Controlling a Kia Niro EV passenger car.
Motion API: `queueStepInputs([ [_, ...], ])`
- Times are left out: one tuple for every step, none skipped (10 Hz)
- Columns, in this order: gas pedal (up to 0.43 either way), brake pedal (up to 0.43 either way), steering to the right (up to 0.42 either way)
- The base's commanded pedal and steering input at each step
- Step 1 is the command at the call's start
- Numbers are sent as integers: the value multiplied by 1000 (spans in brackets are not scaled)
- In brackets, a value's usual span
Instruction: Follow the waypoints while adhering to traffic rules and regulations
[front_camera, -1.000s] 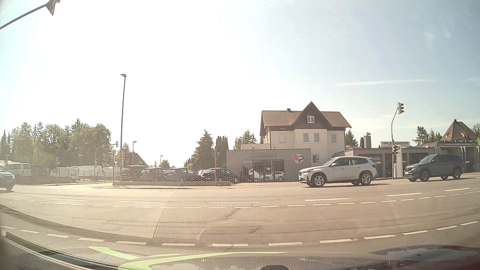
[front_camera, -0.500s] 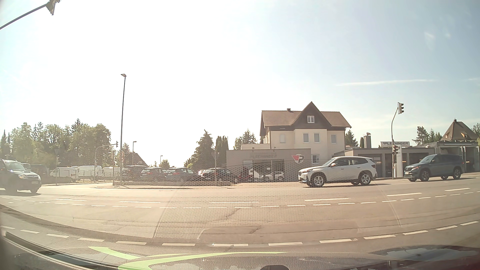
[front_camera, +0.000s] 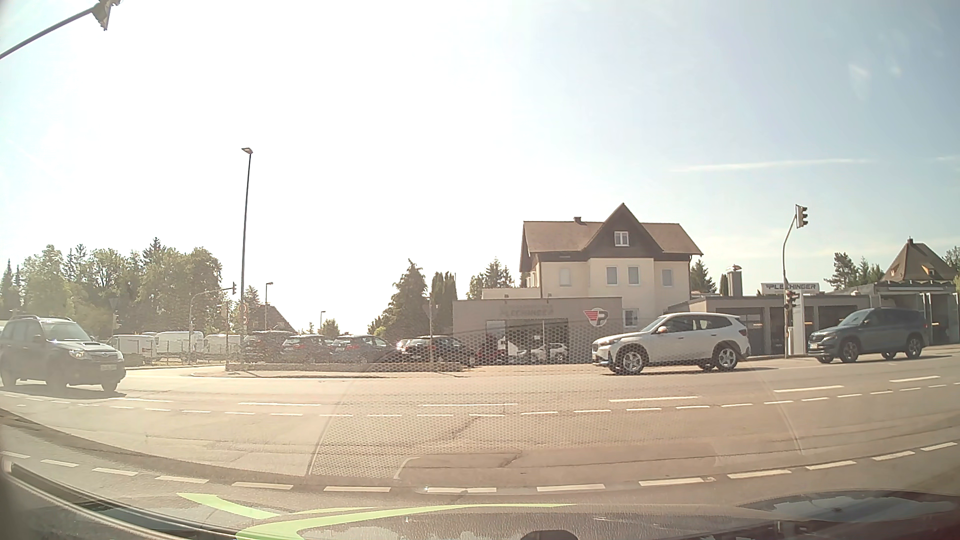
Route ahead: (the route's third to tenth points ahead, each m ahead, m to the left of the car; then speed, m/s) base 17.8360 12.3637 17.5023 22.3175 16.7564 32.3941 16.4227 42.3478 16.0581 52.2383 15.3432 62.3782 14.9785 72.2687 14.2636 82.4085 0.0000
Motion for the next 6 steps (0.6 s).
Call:
queueStepInputs([
  [0, 354, -2],
  [0, 354, -2],
  [0, 354, -2],
  [0, 354, -2],
  [0, 354, -2],
  [0, 354, -2],
])
